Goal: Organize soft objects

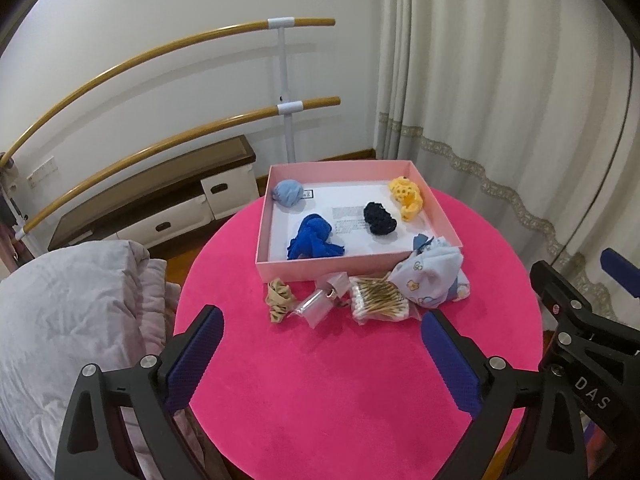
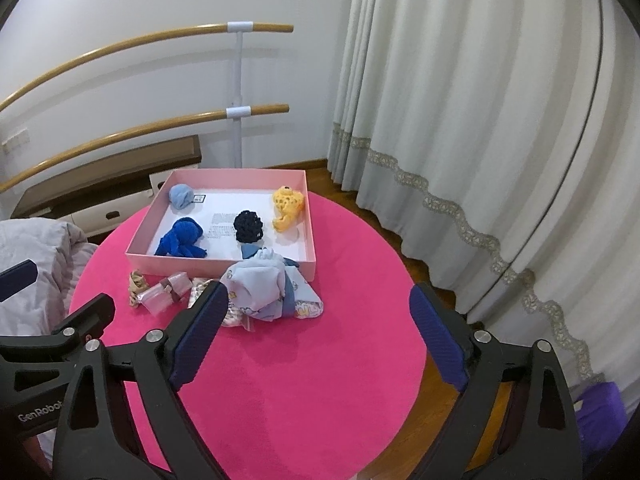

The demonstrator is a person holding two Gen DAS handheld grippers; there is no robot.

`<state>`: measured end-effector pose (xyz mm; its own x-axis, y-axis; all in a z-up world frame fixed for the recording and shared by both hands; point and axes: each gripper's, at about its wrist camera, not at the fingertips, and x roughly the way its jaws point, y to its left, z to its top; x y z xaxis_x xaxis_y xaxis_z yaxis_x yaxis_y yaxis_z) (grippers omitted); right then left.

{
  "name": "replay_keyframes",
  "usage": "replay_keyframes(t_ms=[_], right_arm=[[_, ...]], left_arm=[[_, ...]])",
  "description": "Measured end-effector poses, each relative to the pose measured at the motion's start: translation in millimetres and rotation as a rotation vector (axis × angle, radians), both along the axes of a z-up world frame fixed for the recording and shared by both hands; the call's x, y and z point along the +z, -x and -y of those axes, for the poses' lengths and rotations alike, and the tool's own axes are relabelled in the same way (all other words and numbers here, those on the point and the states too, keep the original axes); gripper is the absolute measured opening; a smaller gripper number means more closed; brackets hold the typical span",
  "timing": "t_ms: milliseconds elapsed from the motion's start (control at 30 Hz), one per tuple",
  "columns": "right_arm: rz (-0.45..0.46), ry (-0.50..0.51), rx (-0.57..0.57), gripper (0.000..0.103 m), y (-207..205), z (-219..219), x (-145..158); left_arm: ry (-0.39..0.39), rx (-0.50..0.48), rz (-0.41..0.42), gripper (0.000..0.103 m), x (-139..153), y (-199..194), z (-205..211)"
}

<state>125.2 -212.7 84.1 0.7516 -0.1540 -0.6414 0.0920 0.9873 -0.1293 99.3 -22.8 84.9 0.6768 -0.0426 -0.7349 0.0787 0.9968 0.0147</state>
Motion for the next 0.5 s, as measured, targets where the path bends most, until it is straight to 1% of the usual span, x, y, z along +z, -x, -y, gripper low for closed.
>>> replay_keyframes(t_ms=[67,167,267,367,500], right_arm=[[-0.003,-0.001,-0.004,0.097,-3,1,-3],[-0.023,-0.018,0.002,0.098,-8,3,-8],[-0.051,-0.032,0.001,0.101,-16,4,-18],[-0.087,-0.054,0.009,0.101,-24,5,-30],[-0.138,-0.075,0.020,0.101,-36,3,-47]], left_arm=[[0.006,-0.003,-0.013,0.099,-2,-3,-2],[0.009,-0.005,-0.032,0.100,-6,-9,-4],[-0.007,-0.001,-0.051,0.103,-13,-16,-4],[-0.011,-0.001,-0.088,0.103,-24,-26,-5],[0.008,-0.015,-0.143,0.103,-39,-42,-9]])
